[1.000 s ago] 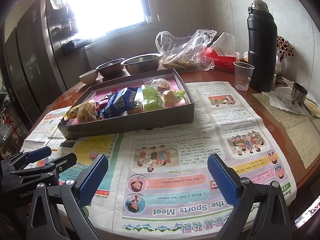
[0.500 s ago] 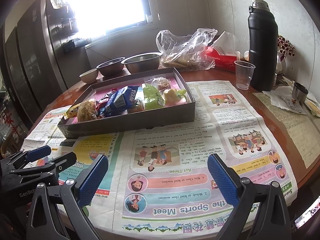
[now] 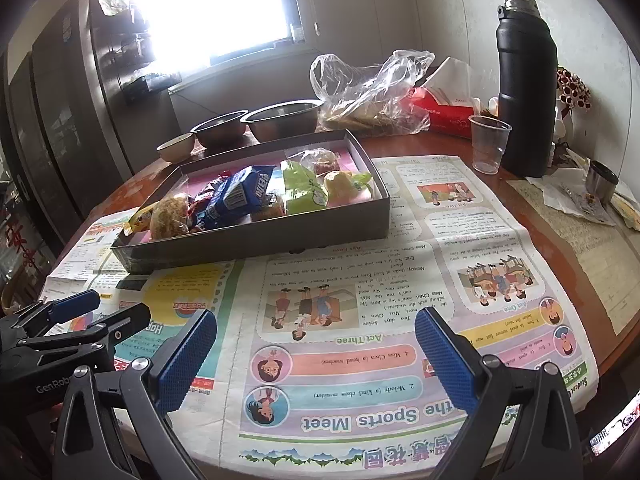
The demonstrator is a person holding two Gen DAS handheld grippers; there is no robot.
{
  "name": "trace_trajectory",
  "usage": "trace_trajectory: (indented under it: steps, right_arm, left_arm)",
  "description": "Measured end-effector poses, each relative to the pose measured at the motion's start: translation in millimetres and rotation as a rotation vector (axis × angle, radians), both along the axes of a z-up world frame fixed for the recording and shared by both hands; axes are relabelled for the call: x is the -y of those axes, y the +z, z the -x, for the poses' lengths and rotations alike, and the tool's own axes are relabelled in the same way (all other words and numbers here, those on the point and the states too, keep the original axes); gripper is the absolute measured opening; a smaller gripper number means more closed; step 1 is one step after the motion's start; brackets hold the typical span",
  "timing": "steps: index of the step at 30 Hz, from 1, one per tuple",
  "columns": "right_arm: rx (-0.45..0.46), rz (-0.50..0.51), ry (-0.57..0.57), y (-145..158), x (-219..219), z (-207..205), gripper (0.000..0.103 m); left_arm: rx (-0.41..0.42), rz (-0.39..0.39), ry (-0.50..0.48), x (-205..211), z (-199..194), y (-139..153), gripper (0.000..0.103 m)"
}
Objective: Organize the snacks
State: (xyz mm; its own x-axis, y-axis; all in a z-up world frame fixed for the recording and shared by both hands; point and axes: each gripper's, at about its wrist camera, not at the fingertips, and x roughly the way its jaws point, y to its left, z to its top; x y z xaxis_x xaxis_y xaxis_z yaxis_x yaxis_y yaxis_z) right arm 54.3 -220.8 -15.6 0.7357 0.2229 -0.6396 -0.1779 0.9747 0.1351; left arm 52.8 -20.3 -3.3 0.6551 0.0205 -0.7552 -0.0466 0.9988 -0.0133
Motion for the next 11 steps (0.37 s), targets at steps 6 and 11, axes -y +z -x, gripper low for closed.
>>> trace_trajectory:
  steps: [6,11]
  right_arm:
    - [-0.006,-0.002,-0.001,-1.9,0.8,-1.9,0.100]
    - [-0.012,-0.005,0.001,-4.4,2.4,-4.9,0.100]
  left_arm:
    - [0.001,-0.030,0.001,1.5,-0.9,-1.1,0.081]
    - [0.016,-0.006,-0.002,-7.0,-3.5,1.8,0.081]
